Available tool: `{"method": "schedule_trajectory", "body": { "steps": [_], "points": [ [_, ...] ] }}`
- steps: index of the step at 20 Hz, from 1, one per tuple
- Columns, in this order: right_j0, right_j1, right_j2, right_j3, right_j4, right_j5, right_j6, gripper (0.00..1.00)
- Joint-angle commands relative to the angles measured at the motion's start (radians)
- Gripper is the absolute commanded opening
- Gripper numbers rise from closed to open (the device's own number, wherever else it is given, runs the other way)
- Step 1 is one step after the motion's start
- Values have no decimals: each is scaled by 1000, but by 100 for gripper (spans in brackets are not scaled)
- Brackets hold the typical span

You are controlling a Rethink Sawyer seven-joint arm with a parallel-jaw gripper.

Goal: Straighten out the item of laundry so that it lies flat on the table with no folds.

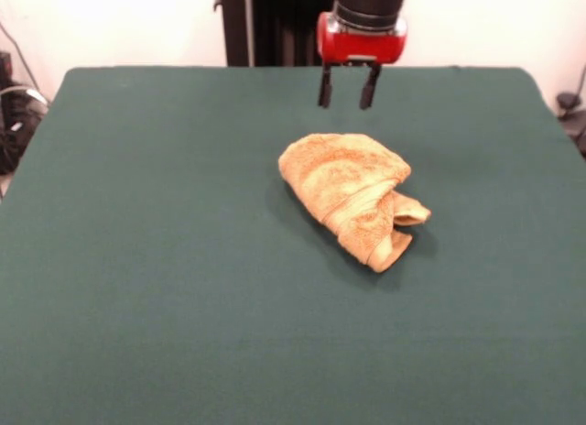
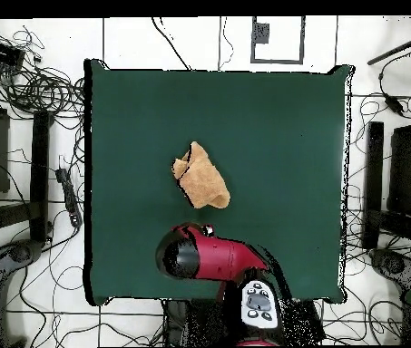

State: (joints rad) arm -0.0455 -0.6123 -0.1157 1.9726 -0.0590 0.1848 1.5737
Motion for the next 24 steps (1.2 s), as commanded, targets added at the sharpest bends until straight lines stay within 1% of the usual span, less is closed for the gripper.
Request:
{"method": "schedule_trajectory", "body": {
  "steps": [1,10,24],
  "points": [
    [-106,-46,114,73,-119,-121,76,100],
    [-113,-33,128,71,-154,-124,129,100],
    [-117,-24,138,68,-167,-125,145,100]
  ]
}}
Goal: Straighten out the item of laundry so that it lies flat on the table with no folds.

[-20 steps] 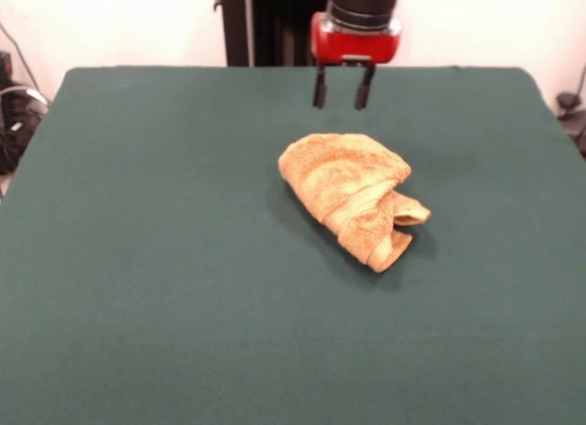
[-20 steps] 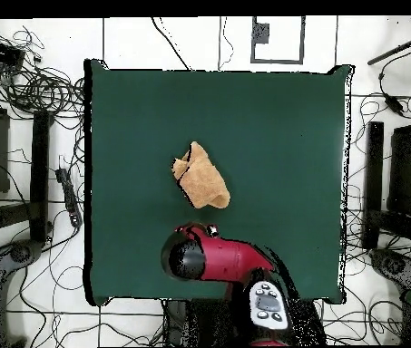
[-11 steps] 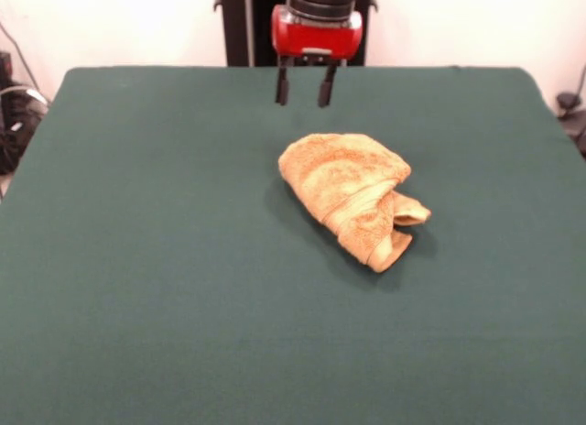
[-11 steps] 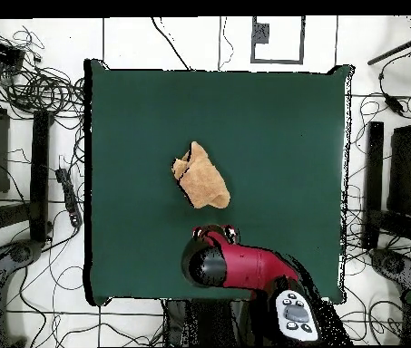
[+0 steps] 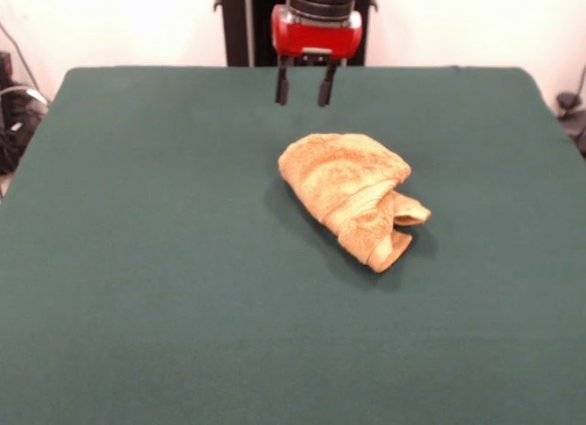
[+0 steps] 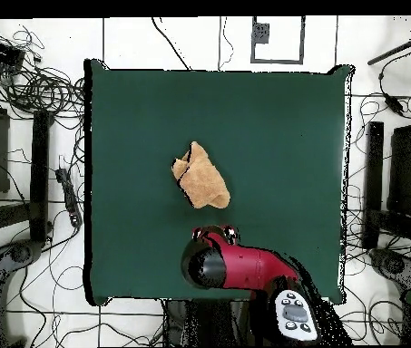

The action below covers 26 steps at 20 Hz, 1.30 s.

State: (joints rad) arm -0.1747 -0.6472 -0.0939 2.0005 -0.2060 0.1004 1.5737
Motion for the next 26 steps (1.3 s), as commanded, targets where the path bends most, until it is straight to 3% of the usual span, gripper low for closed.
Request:
{"method": "schedule_trajectory", "body": {
  "steps": [1,26],
  "points": [
    [13,9,116,39,-20,-41,145,100],
    [8,-36,155,30,4,-134,190,100]
  ]
}}
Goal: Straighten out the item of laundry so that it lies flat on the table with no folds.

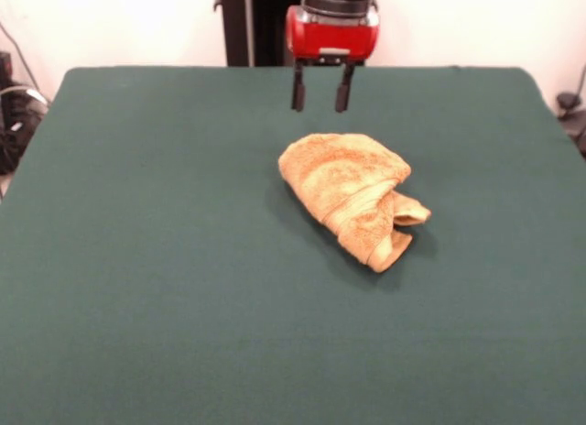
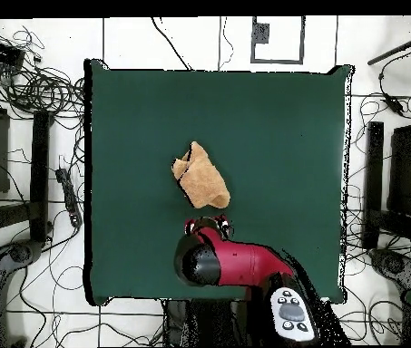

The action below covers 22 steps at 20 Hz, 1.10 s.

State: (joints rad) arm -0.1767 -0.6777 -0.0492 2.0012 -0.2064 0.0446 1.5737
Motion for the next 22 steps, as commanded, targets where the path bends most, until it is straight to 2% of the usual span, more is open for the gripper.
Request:
{"method": "schedule_trajectory", "body": {
  "steps": [1,13,22],
  "points": [
    [10,-6,112,27,2,-91,191,100],
    [9,-4,118,8,-23,-212,186,100],
    [-41,134,198,-26,-34,-162,148,100]
  ]
}}
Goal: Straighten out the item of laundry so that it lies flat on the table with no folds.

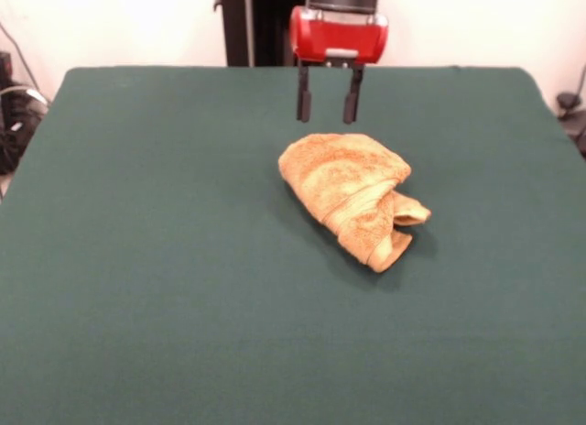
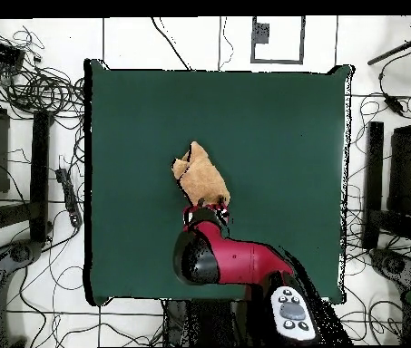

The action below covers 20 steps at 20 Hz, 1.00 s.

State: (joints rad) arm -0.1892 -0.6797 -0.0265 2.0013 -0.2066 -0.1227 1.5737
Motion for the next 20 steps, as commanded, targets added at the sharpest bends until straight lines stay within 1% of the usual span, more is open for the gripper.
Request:
{"method": "schedule_trajectory", "body": {
  "steps": [1,3,6,9,14,20],
  "points": [
    [-29,154,180,-38,-36,-6,147,100],
    [-32,164,187,-47,-34,2,143,100],
    [-5,213,176,-80,-26,-24,144,100],
    [-11,240,188,-89,-29,-37,145,100],
    [14,292,173,-124,-27,-90,152,100],
    [27,295,165,-133,-28,-110,149,100]
  ]
}}
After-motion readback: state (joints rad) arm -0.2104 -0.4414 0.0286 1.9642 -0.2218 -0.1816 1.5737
